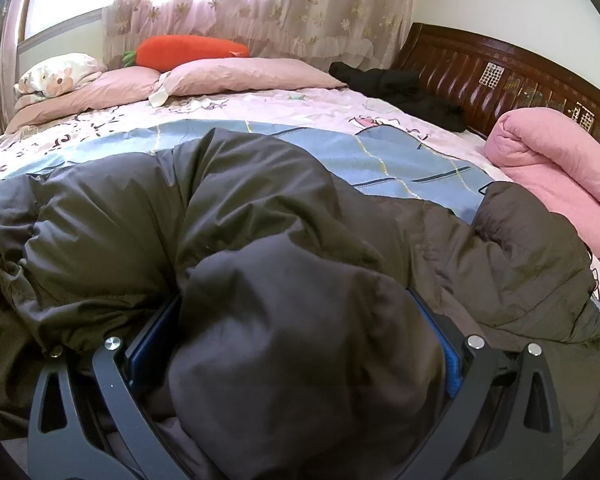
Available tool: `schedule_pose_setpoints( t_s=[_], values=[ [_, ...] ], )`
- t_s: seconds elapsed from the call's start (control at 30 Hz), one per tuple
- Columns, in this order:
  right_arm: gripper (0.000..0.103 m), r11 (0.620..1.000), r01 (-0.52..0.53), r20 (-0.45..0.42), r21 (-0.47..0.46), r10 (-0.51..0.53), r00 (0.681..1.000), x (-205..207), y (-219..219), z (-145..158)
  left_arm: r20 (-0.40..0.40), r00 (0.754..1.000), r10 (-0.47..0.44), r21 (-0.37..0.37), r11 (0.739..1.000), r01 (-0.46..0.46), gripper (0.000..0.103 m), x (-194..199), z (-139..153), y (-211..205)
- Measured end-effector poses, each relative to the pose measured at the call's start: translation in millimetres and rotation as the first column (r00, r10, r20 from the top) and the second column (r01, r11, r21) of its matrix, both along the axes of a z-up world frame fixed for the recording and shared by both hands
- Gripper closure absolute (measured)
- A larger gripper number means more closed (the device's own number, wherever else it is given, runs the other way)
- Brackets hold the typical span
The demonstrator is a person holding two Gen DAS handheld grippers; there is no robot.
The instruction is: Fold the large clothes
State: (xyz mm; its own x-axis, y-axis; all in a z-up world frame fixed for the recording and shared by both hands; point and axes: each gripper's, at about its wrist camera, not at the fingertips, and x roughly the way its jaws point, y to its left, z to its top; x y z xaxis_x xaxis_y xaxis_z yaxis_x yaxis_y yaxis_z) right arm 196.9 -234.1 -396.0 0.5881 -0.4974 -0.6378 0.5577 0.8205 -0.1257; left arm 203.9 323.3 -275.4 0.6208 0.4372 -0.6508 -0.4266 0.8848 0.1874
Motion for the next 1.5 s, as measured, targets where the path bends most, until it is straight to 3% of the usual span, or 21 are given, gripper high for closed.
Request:
schedule_pose_setpoints(
  t_s=[0.07, 0.13, 0.17, 0.27, 0.37, 0.4, 0.47, 0.53, 0.57, 0.6, 0.7, 0.73, 0.77, 0.8, 0.83, 1.03, 1.07, 1.23, 1.33, 1.43, 1.5],
  values=[
    [0.001, 0.999, -0.017, -0.036, 0.05, 0.019, 0.999, -1.6, -4.2, 4.5, 0.031, 0.995, -0.094, 0.036, 0.995, 0.092, 0.088, -0.6, 19.9, -39.6],
    [0.001, 0.991, -0.048, -0.054, 0.125, 0.055, 0.997, -9.7, -10.8, 8.6, 0.008, 0.986, -0.169, 0.005, 0.986, 0.169, 0.088, 5.9, 32.2, -80.6],
    [0.001, 0.989, -0.068, -0.057, 0.135, 0.076, 0.995, -14.2, -11.4, 7.8, -0.013, 0.983, -0.183, -0.006, 0.983, 0.183, 0.083, 6.2, 32.0, -91.8],
    [0.001, 0.98, -0.13, -0.043, 0.151, 0.138, 0.99, -26.5, -13.8, 3.7, -0.07, 0.981, -0.183, -0.093, 0.98, 0.176, 0.048, 6.3, 17.1, -111.3],
    [0.001, 0.974, -0.139, -0.038, 0.18, 0.148, 0.988, -27.0, -16.8, 2.2, -0.093, 0.987, -0.13, -0.149, 0.982, 0.115, 0.087, 1.6, 0.7, -112.7],
    [0.001, 0.975, -0.137, -0.042, 0.177, 0.147, 0.988, -26.4, -15.4, 1.5, -0.111, 0.985, -0.128, -0.157, 0.981, 0.11, 0.094, 1.2, -3.1, -116.3],
    [0.001, 0.976, -0.137, -0.041, 0.166, 0.146, 0.988, -27.8, -13.2, 1.9, -0.132, 0.982, -0.133, -0.15, 0.982, 0.113, 0.094, -11.2, -3.3, -128.4],
    [0.001, 0.975, -0.141, -0.031, 0.172, 0.148, 0.988, -29.4, -12.4, 1.8, -0.184, 0.979, -0.091, -0.06, 0.995, 0.081, 0.078, -5.6, -13.6, -130.9],
    [0.001, 0.974, -0.144, -0.025, 0.176, 0.15, 0.988, -30.3, -12.9, 1.8, -0.199, 0.978, -0.056, -0.01, 0.998, 0.055, 0.032, -4.2, -16.5, -129.5],
    [0.001, 0.973, -0.145, -0.02, 0.178, 0.151, 0.988, -32.3, -13.8, 1.2, -0.193, 0.981, -0.03, 0.023, 0.999, 0.035, 0.008, -4.2, -16.4, -127.3],
    [0.001, 0.972, -0.15, -0.005, 0.18, 0.154, 0.988, -34.6, -14.2, 0.6, -0.129, 0.991, -0.035, 0.069, 0.997, 0.044, 0.007, -8.6, -20.1, -118.2],
    [0.001, 0.972, -0.151, -0.001, 0.179, 0.153, 0.988, -35.1, -14.4, 0.3, -0.171, 0.984, -0.041, 0.091, 0.994, 0.057, 0.008, -3.3, -31.9, -116.2],
    [0.001, 0.972, -0.151, 0.001, 0.178, 0.153, 0.988, -34.8, -14.9, 0.2, -0.212, 0.976, -0.054, 0.099, 0.992, 0.077, 0.022, 2.3, -41.7, -115.3],
    [0.001, 0.972, -0.151, 0.003, 0.177, 0.153, 0.988, -35.1, -14.4, 0.1, -0.253, 0.964, -0.076, 0.101, 0.989, 0.104, 0.062, 8.2, -50.4, -114.8],
    [0.001, 0.972, -0.152, 0.006, 0.177, 0.153, 0.988, -35.5, -13.9, 0.0, -0.282, 0.956, -0.081, 0.108, 0.987, 0.116, 0.074, 14.1, -55.0, -116.3],
    [0.001, 0.974, -0.151, 0.015, 0.171, 0.15, 0.988, -35.6, -15.0, -0.2, -0.227, 0.969, -0.094, 0.111, 0.986, 0.122, 0.088, 21.6, -37.1, -120.6],
    [0.001, 0.974, -0.151, 0.016, 0.17, 0.15, 0.989, -35.6, -15.0, -0.3, -0.222, 0.97, -0.102, 0.1, 0.987, 0.127, 0.092, 21.3, -33.1, -122.7],
    [0.001, 0.973, -0.15, 0.01, 0.174, 0.151, 0.988, -35.7, -15.1, -0.6, -0.138, 0.971, -0.196, -0.011, 0.981, 0.196, 0.094, 6.3, 4.5, -151.4],
    [0.001, 0.968, -0.157, -0.038, 0.198, 0.167, 0.985, -37.4, -14.6, 3.2, -0.108, 0.945, -0.308, -0.04, 0.951, 0.305, 0.095, -1.2, 24.9, -186.2],
    [0.001, 0.947, -0.177, -0.063, 0.268, 0.201, 0.978, -50.3, -20.6, 15.4, -0.092, 0.933, -0.347, -0.077, 0.937, 0.341, 0.096, -6.3, 38.8, -208.2],
    [0.001, 0.943, -0.171, -0.026, 0.286, 0.186, 0.982, -74.8, -28.5, 35.0, -0.052, 0.896, -0.441, -0.07, 0.897, 0.437, 0.096, -17.5, 57.8, -238.9]
  ],
)
